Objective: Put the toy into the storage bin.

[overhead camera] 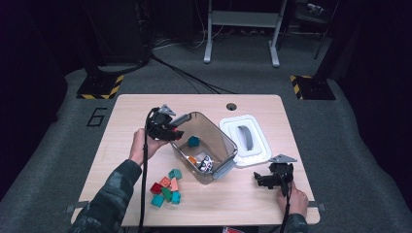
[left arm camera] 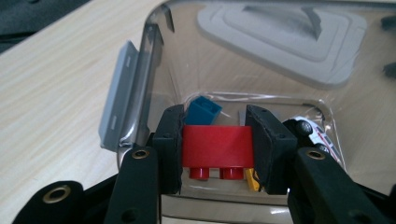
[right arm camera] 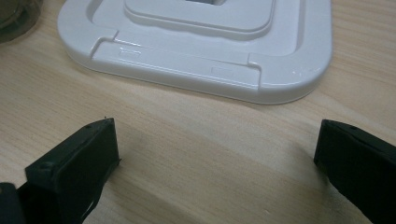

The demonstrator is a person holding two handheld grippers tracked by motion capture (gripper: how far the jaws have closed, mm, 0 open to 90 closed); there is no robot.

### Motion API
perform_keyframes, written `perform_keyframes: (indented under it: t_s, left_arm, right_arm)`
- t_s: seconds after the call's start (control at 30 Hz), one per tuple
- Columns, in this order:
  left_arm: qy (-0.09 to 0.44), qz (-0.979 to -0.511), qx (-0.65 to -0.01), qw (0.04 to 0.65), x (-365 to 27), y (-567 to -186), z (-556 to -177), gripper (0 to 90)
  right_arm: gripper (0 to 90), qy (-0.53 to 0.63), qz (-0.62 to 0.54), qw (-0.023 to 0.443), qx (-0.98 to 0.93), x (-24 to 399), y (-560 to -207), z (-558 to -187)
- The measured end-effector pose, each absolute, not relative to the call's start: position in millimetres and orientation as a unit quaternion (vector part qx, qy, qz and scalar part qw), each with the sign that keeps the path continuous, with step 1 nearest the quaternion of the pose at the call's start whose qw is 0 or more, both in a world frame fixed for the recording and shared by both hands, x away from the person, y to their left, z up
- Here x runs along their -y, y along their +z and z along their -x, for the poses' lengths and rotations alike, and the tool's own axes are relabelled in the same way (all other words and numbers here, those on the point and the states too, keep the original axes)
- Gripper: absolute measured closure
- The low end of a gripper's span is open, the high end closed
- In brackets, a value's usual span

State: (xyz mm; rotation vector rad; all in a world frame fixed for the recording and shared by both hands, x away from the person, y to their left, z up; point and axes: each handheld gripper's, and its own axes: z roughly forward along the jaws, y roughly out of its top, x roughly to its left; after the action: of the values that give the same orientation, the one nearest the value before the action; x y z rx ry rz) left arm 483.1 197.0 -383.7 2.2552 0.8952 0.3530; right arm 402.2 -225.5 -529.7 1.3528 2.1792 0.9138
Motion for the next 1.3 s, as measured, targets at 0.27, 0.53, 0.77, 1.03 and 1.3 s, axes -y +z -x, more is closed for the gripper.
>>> perform_keyframes:
  t_s: [0.27, 0.53, 0.77, 1.03, 1.3]
  left_arm:
    - [0.12, -0.87, -0.349, 0.327, -197, -395, -482, 58.8]
    - [0.113, -0.867, -0.355, 0.331, -200, -395, -481, 58.5]
    - [0.117, -0.863, -0.36, 0.333, -203, -392, -478, 43.4]
    - [0.135, -0.858, -0.353, 0.348, -214, -379, -463, 23.1]
    - [0.156, -0.849, -0.357, 0.356, -233, -376, -441, 15.2]
  right_arm:
    - [0.0, 0.328, -0.486, 0.208, -0.783, 225, -530, -402]
    - [0.0, 0.328, -0.486, 0.208, -0.783, 225, -530, -402]
    - [0.0, 0.328, -0.486, 0.208, -0.783, 225, -530, -402]
    - [0.0, 0.328, -0.487, 0.207, -0.782, 225, -530, -402]
    - [0.0, 0.328, -0.487, 0.207, -0.782, 225, -530, -402]
